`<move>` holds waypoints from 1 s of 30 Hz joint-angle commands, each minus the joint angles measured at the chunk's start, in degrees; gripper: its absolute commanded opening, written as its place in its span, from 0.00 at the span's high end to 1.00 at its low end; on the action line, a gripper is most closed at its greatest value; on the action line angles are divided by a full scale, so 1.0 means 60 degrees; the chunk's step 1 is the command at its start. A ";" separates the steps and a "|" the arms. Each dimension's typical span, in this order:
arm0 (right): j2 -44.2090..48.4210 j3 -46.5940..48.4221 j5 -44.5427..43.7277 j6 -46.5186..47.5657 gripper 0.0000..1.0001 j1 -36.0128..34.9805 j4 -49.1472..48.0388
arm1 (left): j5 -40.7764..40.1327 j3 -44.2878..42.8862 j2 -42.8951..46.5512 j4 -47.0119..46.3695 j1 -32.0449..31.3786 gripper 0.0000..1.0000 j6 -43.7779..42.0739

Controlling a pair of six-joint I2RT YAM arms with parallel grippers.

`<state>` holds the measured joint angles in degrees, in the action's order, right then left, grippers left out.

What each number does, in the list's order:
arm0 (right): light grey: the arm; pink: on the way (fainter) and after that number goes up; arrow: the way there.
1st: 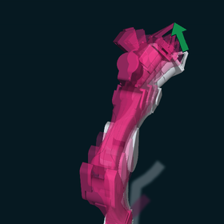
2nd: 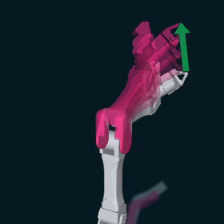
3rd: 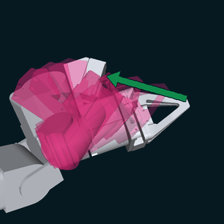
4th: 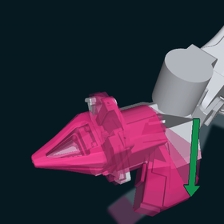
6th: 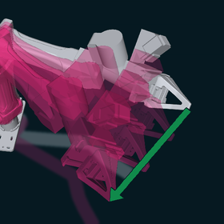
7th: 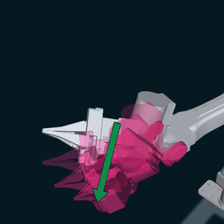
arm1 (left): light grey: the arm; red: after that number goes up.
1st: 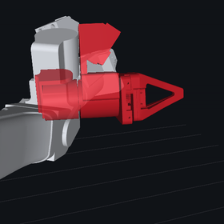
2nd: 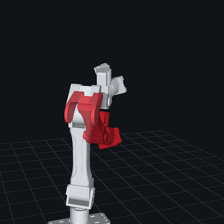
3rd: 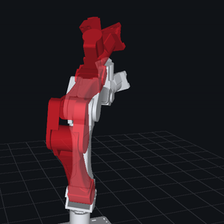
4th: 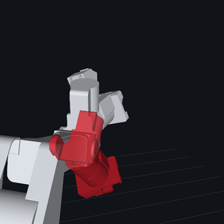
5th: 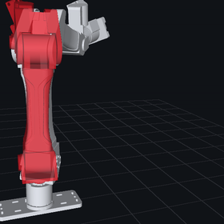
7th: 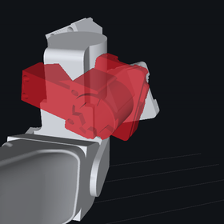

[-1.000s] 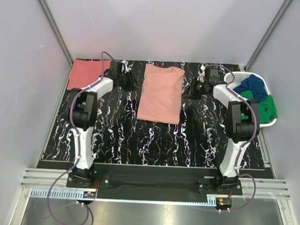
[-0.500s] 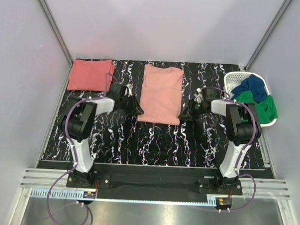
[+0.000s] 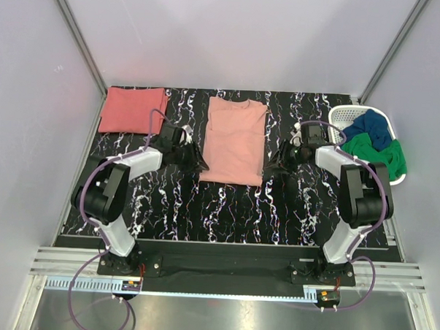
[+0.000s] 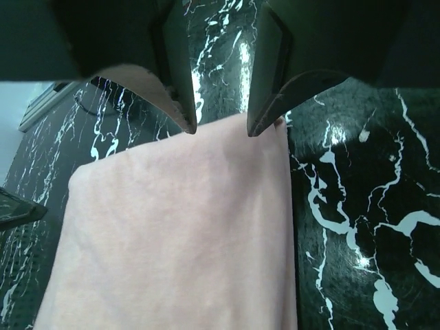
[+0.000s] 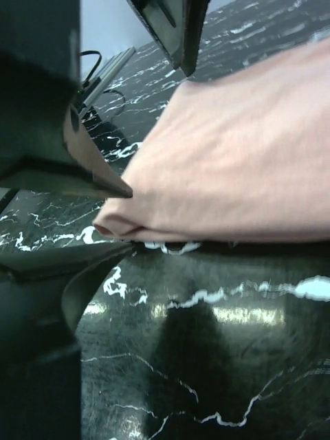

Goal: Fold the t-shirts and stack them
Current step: Fold the tshirt

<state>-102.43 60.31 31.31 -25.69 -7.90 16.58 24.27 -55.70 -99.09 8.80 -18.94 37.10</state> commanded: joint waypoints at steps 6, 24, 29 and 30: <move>-0.0050 0.0231 0.0584 -0.0303 0.69 -0.0572 -0.0478 | -0.1158 -0.0268 -0.0197 0.0673 0.0022 0.59 -0.0032; -0.0053 -0.1189 -0.0004 -0.0215 0.50 -0.0719 -0.0961 | -0.0911 0.0831 -0.0170 0.0029 0.0022 0.65 0.0056; 0.0168 -0.1730 0.0391 -0.0493 0.50 -0.0748 -0.1575 | -0.0808 0.1124 -0.0111 -0.0133 0.0022 0.86 0.0086; 0.0211 -0.1790 0.0523 -0.0537 0.49 -0.0749 -0.1765 | -0.0721 0.1197 -0.0068 -0.0206 0.0022 0.91 0.0100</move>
<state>-102.54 51.81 33.78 -28.38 -11.62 8.03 19.81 -50.81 -100.22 6.50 -18.74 38.54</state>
